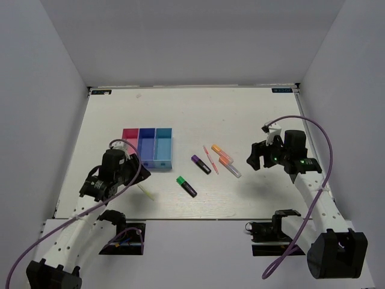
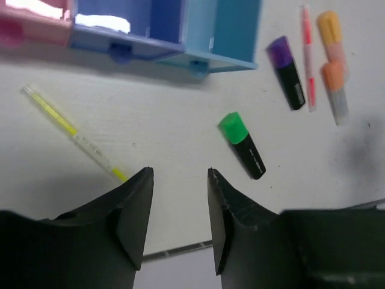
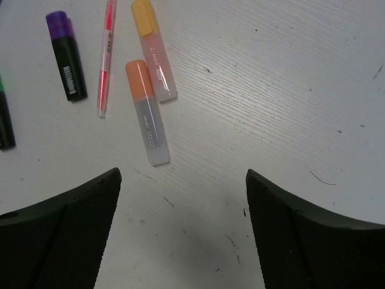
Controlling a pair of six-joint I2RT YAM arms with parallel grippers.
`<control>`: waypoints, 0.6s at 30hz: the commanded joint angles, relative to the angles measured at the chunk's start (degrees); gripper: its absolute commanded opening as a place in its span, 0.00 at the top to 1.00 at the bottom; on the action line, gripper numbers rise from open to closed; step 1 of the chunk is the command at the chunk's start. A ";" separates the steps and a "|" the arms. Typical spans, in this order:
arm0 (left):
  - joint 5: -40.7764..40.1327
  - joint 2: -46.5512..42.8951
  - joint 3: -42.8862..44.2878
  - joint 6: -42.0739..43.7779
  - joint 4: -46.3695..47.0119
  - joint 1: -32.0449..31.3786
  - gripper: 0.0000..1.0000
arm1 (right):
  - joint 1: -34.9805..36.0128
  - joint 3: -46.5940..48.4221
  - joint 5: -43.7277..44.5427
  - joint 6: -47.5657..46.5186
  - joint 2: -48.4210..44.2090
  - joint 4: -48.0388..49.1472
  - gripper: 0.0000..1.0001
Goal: Sort the stationery into containers
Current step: Pick up the pen from the center of the board.
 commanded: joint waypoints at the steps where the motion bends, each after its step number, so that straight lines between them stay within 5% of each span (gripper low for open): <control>1: -6.38 4.32 4.40 -12.47 -9.82 0.01 0.47 | 0.25 5.52 -3.18 -0.97 1.80 -1.82 0.15; 2: -7.17 5.46 3.62 -14.93 -9.74 0.01 0.47 | 0.25 7.79 -3.97 -0.45 3.55 -2.78 0.44; 3: -7.26 6.35 3.00 -15.82 -9.39 -0.25 0.47 | 0.25 8.25 -3.97 0.17 4.00 -3.32 0.61; 5: -9.18 7.75 0.54 -18.72 -8.42 -1.47 0.47 | 0.25 8.60 -4.06 1.05 4.36 -3.50 0.78; 7: -12.26 9.86 -0.26 -19.08 -7.80 -4.19 0.47 | 0.34 6.86 -3.80 1.05 3.66 -2.71 0.73; 8: -14.28 11.78 -0.52 -18.82 -7.63 -4.73 0.47 | 0.17 6.50 -3.62 0.96 2.70 -2.62 0.56; 9: -15.51 13.98 -0.61 -18.73 -7.71 -5.26 0.47 | 0.25 5.97 -3.10 0.88 2.34 -2.71 0.53; 18: -22.03 23.66 -2.01 -19.87 -4.82 -9.75 0.47 | -0.10 5.26 -1.25 0.70 0.40 -2.79 0.49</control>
